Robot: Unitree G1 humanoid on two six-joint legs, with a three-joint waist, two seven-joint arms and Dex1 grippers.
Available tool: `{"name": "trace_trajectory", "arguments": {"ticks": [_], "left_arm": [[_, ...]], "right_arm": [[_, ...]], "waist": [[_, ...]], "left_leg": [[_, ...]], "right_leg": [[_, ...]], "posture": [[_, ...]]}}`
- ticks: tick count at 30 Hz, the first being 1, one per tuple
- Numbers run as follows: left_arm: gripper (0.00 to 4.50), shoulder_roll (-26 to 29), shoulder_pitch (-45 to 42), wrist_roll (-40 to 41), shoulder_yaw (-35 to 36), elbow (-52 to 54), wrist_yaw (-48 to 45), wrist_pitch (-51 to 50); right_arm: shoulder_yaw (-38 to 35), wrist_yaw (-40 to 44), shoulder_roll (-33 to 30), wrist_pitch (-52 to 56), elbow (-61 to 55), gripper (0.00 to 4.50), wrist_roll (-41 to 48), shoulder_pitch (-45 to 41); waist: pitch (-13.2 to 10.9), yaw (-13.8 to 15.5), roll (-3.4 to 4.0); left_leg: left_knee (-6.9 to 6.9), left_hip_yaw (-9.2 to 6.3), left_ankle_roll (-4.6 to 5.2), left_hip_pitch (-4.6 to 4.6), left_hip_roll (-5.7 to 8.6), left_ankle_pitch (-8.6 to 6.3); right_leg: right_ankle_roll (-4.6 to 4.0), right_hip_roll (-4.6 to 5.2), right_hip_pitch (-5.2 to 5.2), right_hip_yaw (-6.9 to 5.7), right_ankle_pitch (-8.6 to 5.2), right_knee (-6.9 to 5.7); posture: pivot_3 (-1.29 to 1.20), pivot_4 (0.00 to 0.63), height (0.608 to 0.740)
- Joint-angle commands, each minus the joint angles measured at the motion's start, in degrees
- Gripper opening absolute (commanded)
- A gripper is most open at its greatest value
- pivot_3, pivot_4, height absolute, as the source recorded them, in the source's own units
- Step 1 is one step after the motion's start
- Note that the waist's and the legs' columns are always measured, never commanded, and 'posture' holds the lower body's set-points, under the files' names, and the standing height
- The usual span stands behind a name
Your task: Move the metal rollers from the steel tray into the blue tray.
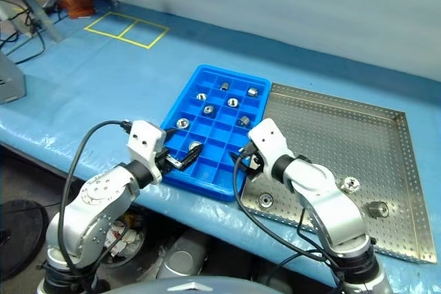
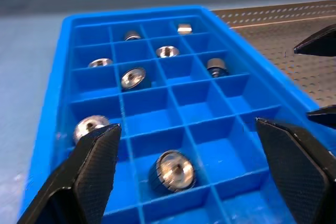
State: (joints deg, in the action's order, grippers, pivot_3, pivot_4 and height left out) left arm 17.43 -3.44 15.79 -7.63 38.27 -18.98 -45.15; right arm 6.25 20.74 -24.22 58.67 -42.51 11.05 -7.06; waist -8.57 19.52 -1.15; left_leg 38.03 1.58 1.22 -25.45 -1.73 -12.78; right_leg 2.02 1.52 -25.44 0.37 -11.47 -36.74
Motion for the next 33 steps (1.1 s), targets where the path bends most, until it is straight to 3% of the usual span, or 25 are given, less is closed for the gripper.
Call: {"name": "trace_trajectory", "arguments": {"ticks": [1,9,15,20,33], "left_arm": [[4.44,-2.57,-2.21,-0.16,-4.32,-3.61,-2.40,7.31],[4.44,-6.86,-7.88,-3.61,-14.13,-15.71,-7.35,19.49],[4.44,-8.40,-8.36,-3.98,-17.03,-18.86,-10.07,22.89],[4.44,-8.64,-6.95,-2.09,-17.76,-17.95,-12.01,21.36],[4.44,-6.67,-3.58,-4.16,-19.10,-14.88,-11.92,22.86]], "right_arm": [[-6.31,-7.50,3.75,3.54,-4.30,4.50,-2.67,2.18],[-10.01,-25.95,15.85,4.86,1.90,4.50,-13.16,2.46],[-14.07,-33.21,22.78,-0.95,11.07,4.50,-16.11,-0.76],[-16.99,-34.49,25.31,-6.46,18.08,4.50,-14.85,-4.66],[-15.93,-31.76,26.42,-12.34,30.53,4.50,-13.15,-9.18]], "waist": [[0.01,-1.95,0.01],[0.04,-12.46,0.06],[0.06,-19.13,0.17],[0.05,-21.05,0.22],[0.05,-20.60,0.26]], "left_leg": [[0.00,-0.02,0.02,0.00,0.00,0.01],[0.16,-0.10,0.13,0.01,0.06,0.07],[0.09,-0.07,0.18,0.25,0.04,0.11],[-0.04,-0.11,0.21,1.02,0.01,0.12],[-0.10,-0.15,0.26,0.99,0.07,0.15]], "right_leg": [[0.00,0.00,0.01,0.00,0.00,0.00],[0.04,-0.02,0.15,0.13,0.05,-0.06],[0.10,-0.08,0.22,0.38,0.09,-0.19],[0.05,-0.13,0.86,0.43,0.04,-0.18],[0.14,-0.10,0.85,0.61,0.10,-0.14]], "posture": [[0.16,0.150,0.740],[0.02,0.150,0.740],[-0.02,0.150,0.740],[-0.01,0.150,0.740],[0.05,0.150,0.740]]}}
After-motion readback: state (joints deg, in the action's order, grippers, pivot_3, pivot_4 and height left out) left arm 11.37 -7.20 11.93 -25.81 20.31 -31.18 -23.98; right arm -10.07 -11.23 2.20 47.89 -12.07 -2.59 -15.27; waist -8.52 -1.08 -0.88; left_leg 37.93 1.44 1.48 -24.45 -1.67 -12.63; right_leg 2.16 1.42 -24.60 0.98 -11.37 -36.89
